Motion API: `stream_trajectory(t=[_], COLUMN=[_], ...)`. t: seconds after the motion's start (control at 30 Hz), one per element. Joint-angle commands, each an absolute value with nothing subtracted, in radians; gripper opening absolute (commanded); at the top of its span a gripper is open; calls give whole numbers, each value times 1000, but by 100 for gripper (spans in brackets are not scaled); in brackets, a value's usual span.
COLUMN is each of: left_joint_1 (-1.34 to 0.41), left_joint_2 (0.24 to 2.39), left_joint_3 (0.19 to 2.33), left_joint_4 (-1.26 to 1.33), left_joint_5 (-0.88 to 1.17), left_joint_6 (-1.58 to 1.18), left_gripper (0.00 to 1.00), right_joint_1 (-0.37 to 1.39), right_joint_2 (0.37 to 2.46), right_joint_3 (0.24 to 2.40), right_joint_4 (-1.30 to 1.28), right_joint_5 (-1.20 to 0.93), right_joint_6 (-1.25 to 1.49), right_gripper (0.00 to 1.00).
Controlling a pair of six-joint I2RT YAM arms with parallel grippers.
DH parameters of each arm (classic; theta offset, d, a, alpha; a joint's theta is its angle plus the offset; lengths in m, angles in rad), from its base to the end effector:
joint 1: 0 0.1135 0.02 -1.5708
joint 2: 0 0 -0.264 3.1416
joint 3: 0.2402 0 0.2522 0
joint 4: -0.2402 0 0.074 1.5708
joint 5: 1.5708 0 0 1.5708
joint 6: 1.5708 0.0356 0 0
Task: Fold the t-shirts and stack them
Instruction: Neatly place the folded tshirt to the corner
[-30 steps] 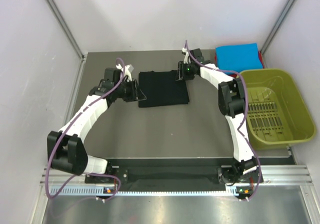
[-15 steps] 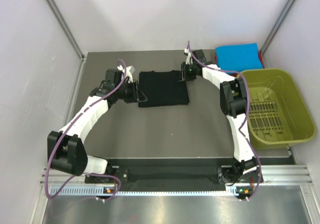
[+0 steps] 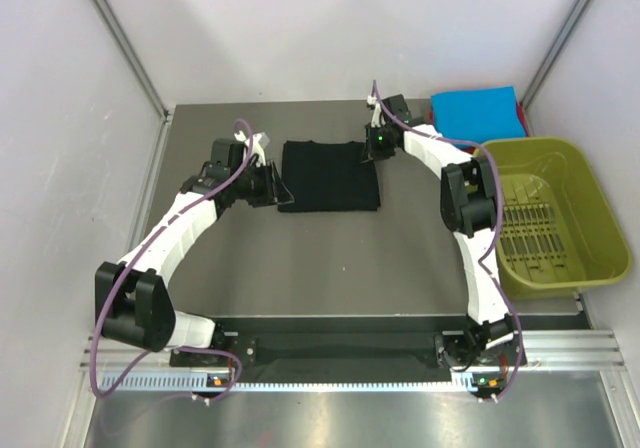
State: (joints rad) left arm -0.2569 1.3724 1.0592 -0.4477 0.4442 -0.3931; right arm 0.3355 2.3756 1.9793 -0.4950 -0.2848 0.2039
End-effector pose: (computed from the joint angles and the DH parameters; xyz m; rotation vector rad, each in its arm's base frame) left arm 0.2828 -0.0901 0.2807 0.0679 2.3906 -0.8352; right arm 0.4947 0.1831 0.1732 -0.2907 2.4858 0.5808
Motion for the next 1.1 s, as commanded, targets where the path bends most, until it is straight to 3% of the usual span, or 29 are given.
stream_trajectory(t=[0.0, 0.57, 1.07], left_joint_1=[-259, -272, -275], left_joint_2=[1356, 1341, 1354], left_joint_3=[1051, 1048, 1049], left_joint_4=[-402, -416, -423], left_joint_5=[434, 396, 377], left_joint_6=[-382, -371, -365], left_gripper=[33, 34, 34], right_joint_1=[347, 338, 262], right_joint_2=[2227, 2086, 1971], right_joint_3=[2025, 2209, 2289], right_joint_4=[-552, -752, -742], right_joint_5=[-117, 227, 339], right_joint_6=[135, -181, -382], right_gripper=[0, 0, 0])
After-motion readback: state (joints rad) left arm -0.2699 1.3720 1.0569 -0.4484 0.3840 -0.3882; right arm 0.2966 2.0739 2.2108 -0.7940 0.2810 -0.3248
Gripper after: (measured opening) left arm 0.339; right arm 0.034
